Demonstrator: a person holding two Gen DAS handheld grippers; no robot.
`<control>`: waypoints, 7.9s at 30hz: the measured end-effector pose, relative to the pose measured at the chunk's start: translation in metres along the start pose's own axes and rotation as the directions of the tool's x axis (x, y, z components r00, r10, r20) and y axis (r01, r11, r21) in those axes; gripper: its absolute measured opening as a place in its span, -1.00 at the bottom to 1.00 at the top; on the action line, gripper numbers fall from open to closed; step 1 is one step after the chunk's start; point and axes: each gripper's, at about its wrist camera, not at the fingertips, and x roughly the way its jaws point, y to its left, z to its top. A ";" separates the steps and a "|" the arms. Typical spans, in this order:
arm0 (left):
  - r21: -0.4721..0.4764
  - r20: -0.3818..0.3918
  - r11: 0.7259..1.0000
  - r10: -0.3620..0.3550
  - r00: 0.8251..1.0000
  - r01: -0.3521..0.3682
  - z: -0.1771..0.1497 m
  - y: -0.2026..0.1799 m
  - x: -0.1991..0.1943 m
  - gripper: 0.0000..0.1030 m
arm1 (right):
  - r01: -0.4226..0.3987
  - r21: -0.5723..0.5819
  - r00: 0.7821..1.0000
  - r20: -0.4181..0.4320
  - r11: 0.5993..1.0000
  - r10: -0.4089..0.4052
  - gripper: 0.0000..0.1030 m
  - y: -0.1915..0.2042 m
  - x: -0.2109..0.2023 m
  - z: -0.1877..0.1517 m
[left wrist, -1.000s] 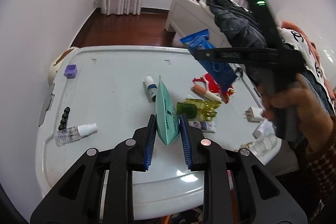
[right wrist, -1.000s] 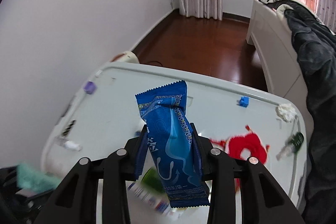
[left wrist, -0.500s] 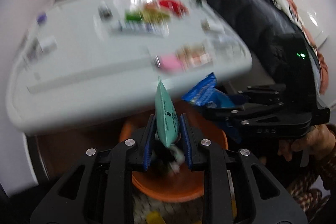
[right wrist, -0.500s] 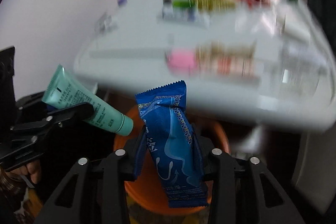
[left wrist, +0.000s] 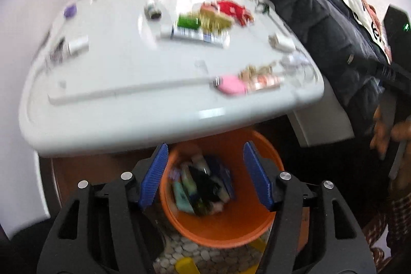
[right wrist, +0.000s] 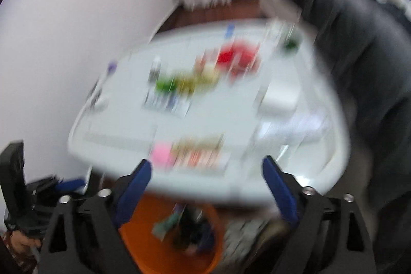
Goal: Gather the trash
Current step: 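Grasp the clear spray bottle with the left tool, then grasp the white plug charger with the right tool while the left tool holds the spray bottle, then lift the white charger with the right tool toward the left tool, then move both tools over the orange bucket and release the spray bottle and charger, then grasp the small white-and-blue dropper bottle with the left tool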
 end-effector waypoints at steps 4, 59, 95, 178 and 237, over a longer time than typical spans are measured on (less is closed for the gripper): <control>0.015 0.060 1.000 0.013 0.998 -0.013 0.042 -0.008 0.004 0.18 | 0.244 -0.035 0.968 0.074 0.969 -0.241 0.84 -0.033 0.011 0.055; 0.179 -0.050 0.983 0.036 0.998 -0.027 0.120 0.204 0.067 -0.54 | 0.212 -0.173 0.977 0.007 0.962 -0.214 0.83 -0.057 0.093 0.104; 0.207 0.110 0.964 -0.190 0.976 0.165 0.093 -0.005 0.030 -0.54 | 0.119 -0.598 0.964 -0.121 0.793 -0.236 0.59 -0.054 0.152 0.060; 0.233 0.038 0.969 0.075 0.996 -0.081 0.085 -0.040 0.105 -0.53 | -0.111 -0.083 0.991 -0.087 0.990 0.104 -0.54 0.001 0.044 0.007; -0.165 0.013 0.924 0.352 0.936 -0.345 0.227 0.074 0.146 0.39 | 0.017 0.031 0.989 0.149 0.999 -0.021 0.89 -0.029 0.016 0.082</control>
